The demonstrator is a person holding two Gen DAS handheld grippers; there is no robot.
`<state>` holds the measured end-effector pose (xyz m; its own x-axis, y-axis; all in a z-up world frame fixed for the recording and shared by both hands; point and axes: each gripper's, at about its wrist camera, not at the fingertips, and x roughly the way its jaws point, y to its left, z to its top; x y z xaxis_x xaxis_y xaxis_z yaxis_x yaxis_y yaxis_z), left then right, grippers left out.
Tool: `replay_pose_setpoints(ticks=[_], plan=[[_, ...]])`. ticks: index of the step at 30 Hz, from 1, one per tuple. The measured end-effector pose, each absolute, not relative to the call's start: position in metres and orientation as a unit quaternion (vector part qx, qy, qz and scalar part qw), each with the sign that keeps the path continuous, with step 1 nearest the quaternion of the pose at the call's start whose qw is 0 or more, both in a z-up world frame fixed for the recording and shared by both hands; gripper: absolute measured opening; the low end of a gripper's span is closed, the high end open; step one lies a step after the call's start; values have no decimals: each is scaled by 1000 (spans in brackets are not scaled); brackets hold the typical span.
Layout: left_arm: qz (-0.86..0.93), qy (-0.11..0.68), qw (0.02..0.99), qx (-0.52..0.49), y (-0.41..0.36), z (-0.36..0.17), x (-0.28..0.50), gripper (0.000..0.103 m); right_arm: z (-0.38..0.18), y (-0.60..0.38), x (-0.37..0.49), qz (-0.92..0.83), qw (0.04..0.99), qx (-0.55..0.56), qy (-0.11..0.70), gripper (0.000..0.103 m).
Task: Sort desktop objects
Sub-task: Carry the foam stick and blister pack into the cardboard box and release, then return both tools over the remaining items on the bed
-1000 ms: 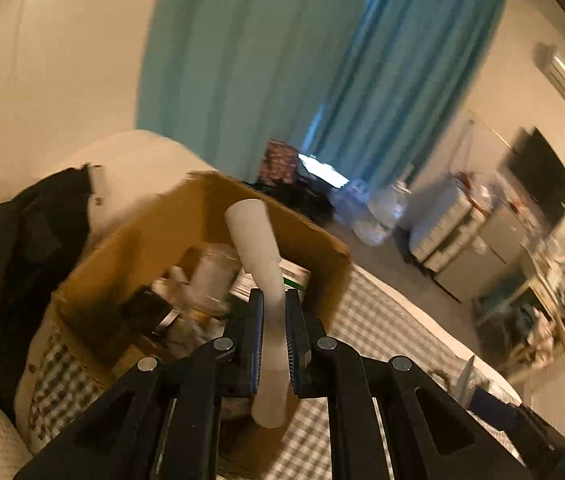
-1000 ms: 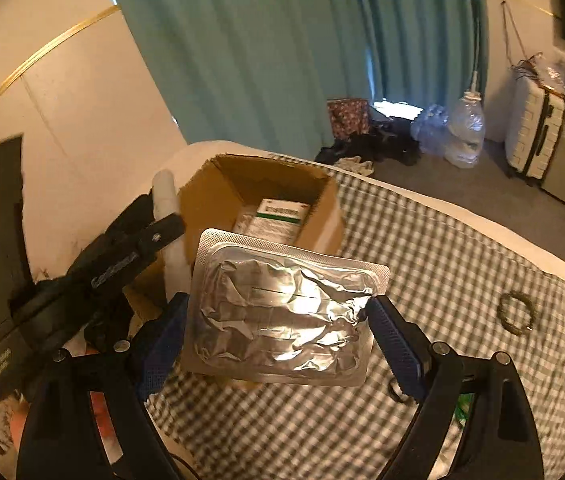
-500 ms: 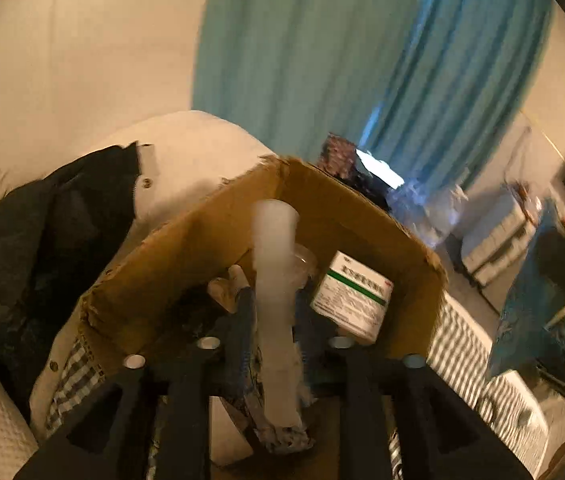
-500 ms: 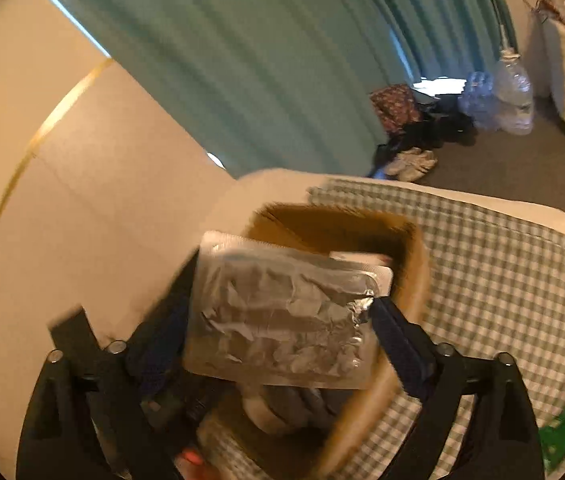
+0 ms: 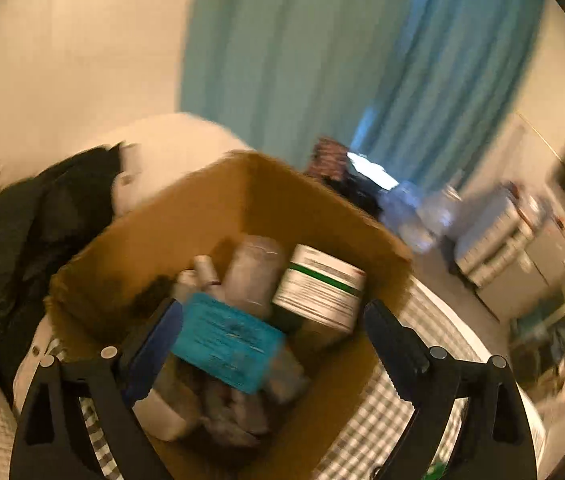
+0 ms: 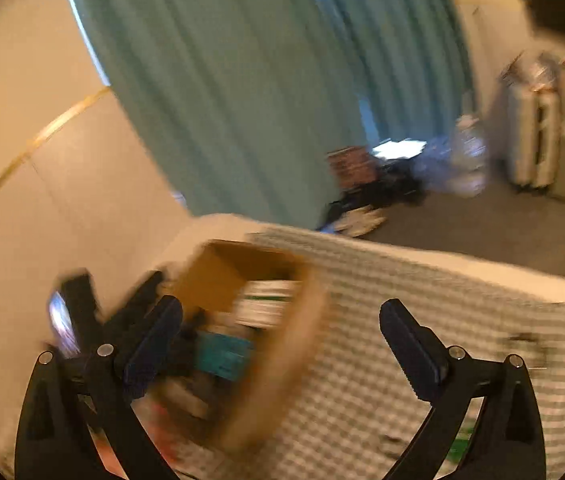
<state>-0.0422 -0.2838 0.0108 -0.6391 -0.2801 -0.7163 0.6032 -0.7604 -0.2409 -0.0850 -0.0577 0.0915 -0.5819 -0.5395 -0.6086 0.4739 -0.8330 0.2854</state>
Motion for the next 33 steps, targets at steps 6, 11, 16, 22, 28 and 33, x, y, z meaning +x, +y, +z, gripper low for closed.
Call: replay_pose_setpoints(ticks=[6, 11, 16, 22, 28, 33], plan=[[-898, 196, 171, 355, -205, 28, -46, 99, 75, 53, -49, -904, 185, 384, 22, 100], [-898, 136, 84, 410, -118, 11, -48, 100, 37, 115, -24, -901, 133, 413, -1, 100], [-885, 19, 66, 460, -59, -21, -47, 100, 31, 148, -7, -896, 119, 425, -42, 99], [-880, -33, 14, 474, -15, -42, -40, 100, 32, 180, -14, -896, 96, 426, -87, 99], [-874, -23, -45, 483, 17, -65, -51, 100, 34, 221, -28, -889, 93, 426, -138, 99], [-860, -24, -64, 505, 35, -90, -69, 100, 33, 258, -51, -917, 20, 393, -58, 99]])
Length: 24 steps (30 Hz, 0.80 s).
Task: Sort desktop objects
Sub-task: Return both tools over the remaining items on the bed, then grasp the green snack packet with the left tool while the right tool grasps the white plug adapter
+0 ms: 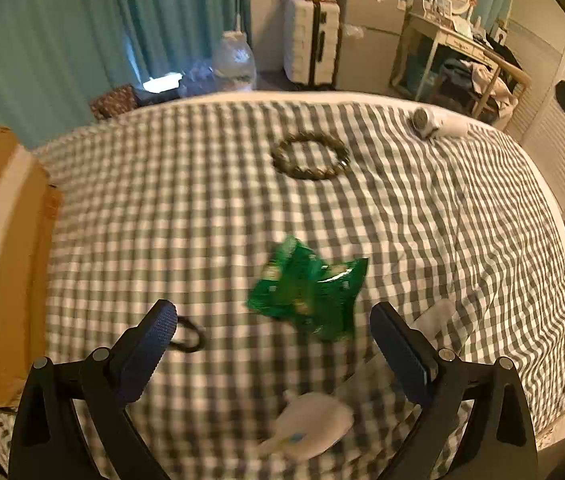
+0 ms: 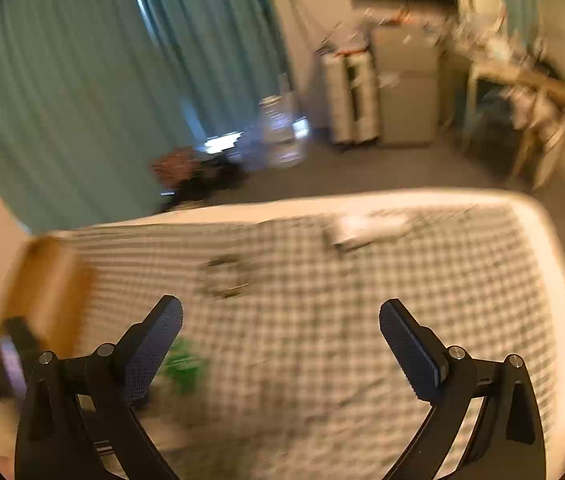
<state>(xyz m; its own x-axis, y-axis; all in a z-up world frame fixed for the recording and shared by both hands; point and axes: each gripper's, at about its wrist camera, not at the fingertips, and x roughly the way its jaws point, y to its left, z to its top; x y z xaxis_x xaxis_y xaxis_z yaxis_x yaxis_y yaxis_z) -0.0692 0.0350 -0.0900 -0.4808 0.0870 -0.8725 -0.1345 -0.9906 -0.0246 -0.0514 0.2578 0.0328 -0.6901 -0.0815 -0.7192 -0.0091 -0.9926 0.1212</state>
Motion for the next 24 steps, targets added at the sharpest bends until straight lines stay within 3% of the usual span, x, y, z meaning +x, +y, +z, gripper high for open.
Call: replay_pose_setpoints(ticks=[8, 17, 22, 24], plan=[[841, 34, 113, -528, 65, -126, -104, 100, -21, 319, -95, -903, 0, 414, -114, 99], [800, -25, 100, -591, 49, -161, -141, 100, -56, 310, -167, -909, -16, 409, -76, 100], [794, 17, 110, -597, 60, -168, -146, 99, -73, 310, -207, -899, -41, 435, -28, 100], [800, 20, 117, -588, 64, -167, -145, 95, -78, 313, -217, -896, -51, 441, -15, 100]])
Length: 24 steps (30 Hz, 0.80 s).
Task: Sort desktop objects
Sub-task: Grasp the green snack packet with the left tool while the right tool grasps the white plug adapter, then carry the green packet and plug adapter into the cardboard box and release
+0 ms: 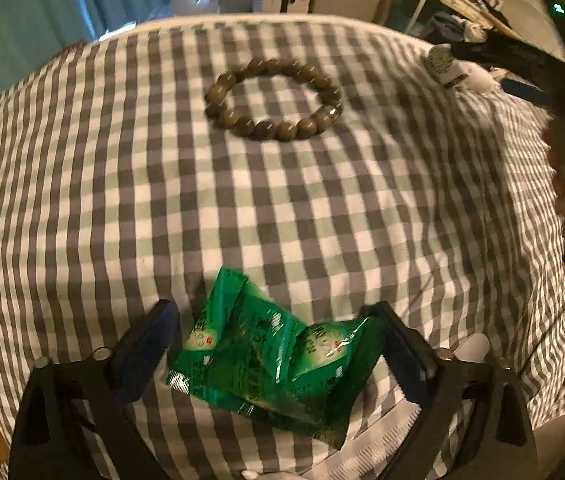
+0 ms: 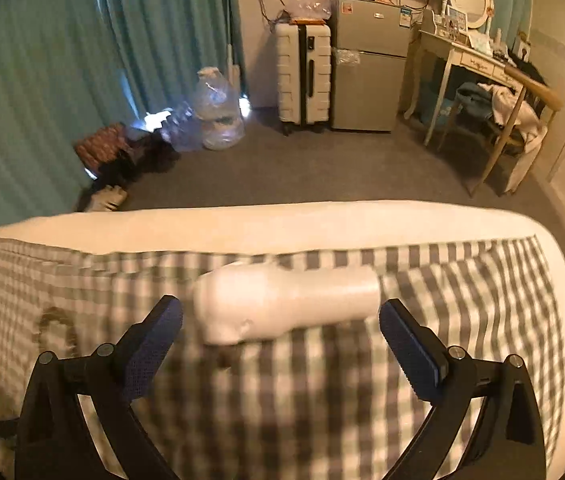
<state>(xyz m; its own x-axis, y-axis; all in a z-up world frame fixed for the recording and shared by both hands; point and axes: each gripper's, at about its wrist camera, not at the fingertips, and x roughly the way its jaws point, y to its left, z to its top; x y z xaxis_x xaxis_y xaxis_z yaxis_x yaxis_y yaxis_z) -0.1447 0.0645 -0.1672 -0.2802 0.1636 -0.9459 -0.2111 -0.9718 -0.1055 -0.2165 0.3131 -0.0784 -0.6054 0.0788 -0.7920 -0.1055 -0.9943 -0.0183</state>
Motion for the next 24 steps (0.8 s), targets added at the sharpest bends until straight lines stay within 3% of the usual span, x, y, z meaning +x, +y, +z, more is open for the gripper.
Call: replay_pose_setpoints(ticks=[6, 8, 13, 17, 24], plan=[[803, 34, 123, -582, 75, -169, -147, 76, -91, 319, -239, 885, 49, -462, 8, 101], [809, 31, 140, -570, 79, -166, -148, 56, -96, 319, -245, 878, 42, -477, 9, 101], [816, 30, 146, -559, 75, -159, -148, 42, -99, 327, -241, 875, 40, -482, 24, 100], [819, 16, 145, -555, 61, -150, -152, 35, -89, 315, -214, 880, 34, -474, 8, 100], [824, -33, 146, -546, 42, -135, -151, 34, -75, 266, -139, 876, -35, -479, 37, 100]])
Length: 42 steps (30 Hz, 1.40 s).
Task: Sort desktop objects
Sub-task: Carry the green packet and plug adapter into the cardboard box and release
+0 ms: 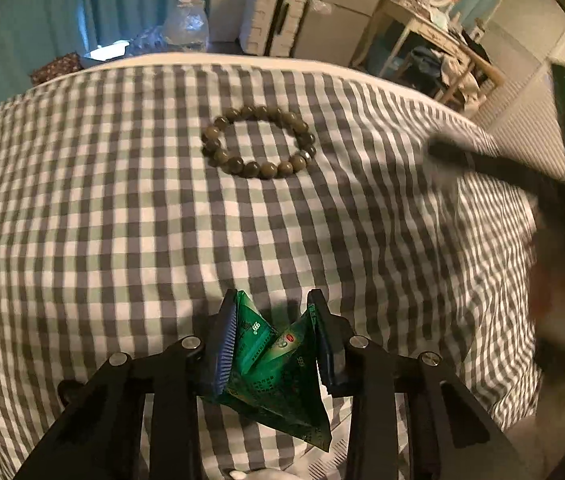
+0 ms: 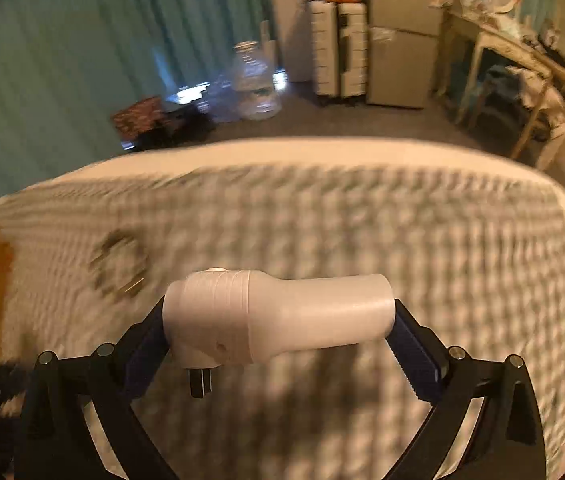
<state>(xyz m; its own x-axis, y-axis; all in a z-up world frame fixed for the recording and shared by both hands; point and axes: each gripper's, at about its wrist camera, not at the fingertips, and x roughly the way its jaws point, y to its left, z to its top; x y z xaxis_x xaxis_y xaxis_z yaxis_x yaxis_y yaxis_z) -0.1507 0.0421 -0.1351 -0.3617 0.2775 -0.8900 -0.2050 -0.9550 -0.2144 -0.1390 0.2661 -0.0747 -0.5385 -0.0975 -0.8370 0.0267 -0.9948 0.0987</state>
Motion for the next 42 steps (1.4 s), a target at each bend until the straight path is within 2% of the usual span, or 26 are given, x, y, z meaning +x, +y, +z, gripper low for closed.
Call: replay_pose_setpoints(ticks=[5, 14, 22, 33, 36, 40, 42], plan=[[844, -14, 120, -523, 38, -115, -135, 34, -73, 211, -85, -872, 68, 483, 38, 100], [856, -8, 102, -507, 29, -78, -96, 34, -30, 206, -38, -888, 71, 454, 28, 100], [871, -4, 79, -485, 3, -45, -69, 34, 18, 171, -8, -904, 85, 412, 73, 100], [886, -117, 14, -448, -102, 15, -46, 35, 69, 102, 29, -915, 134, 362, 115, 100], [888, -118, -19, -445, -131, 27, -40, 35, 75, 79, 34, -915, 151, 354, 123, 100], [891, -167, -34, -422, -175, 41, -29, 35, 76, 35, 41, -909, 185, 349, 135, 100], [895, -166, -52, -411, -188, 47, -26, 35, 76, 13, 42, -906, 206, 347, 131, 100]])
